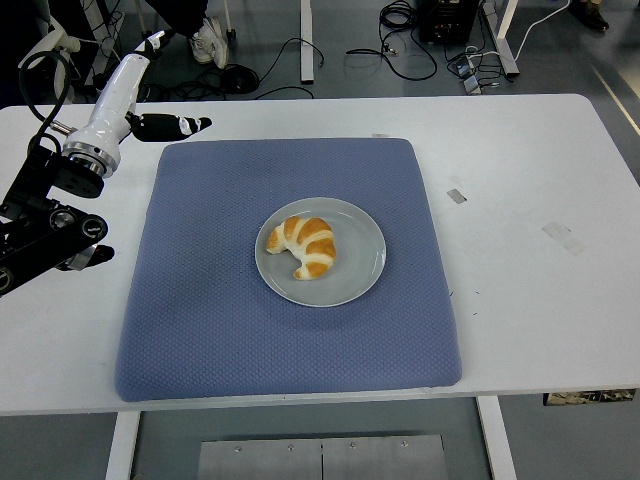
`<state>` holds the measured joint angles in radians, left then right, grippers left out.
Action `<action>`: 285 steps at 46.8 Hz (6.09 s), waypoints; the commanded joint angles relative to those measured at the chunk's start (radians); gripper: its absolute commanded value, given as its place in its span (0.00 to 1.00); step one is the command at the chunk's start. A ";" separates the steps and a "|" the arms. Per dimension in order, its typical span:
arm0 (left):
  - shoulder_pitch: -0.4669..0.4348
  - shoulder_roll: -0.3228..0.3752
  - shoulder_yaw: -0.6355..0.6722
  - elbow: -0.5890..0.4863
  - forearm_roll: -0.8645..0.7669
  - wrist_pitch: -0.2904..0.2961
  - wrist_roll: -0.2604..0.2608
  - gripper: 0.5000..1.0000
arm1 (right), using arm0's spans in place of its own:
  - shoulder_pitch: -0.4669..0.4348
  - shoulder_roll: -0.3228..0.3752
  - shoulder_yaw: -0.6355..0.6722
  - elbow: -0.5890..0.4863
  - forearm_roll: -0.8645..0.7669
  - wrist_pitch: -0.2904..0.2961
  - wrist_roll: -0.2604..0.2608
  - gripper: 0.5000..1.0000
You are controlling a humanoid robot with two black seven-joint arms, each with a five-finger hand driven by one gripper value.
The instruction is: Place the bread on the table
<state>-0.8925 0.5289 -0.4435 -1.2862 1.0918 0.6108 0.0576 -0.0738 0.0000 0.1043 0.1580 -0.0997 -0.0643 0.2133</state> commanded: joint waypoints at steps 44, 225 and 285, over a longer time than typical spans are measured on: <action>-0.085 0.048 0.158 -0.156 0.445 -0.307 0.031 0.86 | 0.000 0.000 0.000 0.000 0.000 0.000 0.000 1.00; -0.135 -0.093 0.382 -0.056 0.511 -0.395 0.047 0.25 | 0.000 0.000 0.000 0.000 0.000 0.000 0.000 1.00; -0.125 0.112 0.330 -0.058 0.560 -0.273 0.044 0.23 | 0.000 0.000 0.000 0.000 0.000 0.000 0.000 1.00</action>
<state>-1.0252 0.6295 -0.1134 -1.3437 1.6510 0.3273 0.1016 -0.0737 0.0000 0.1043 0.1580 -0.0997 -0.0646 0.2134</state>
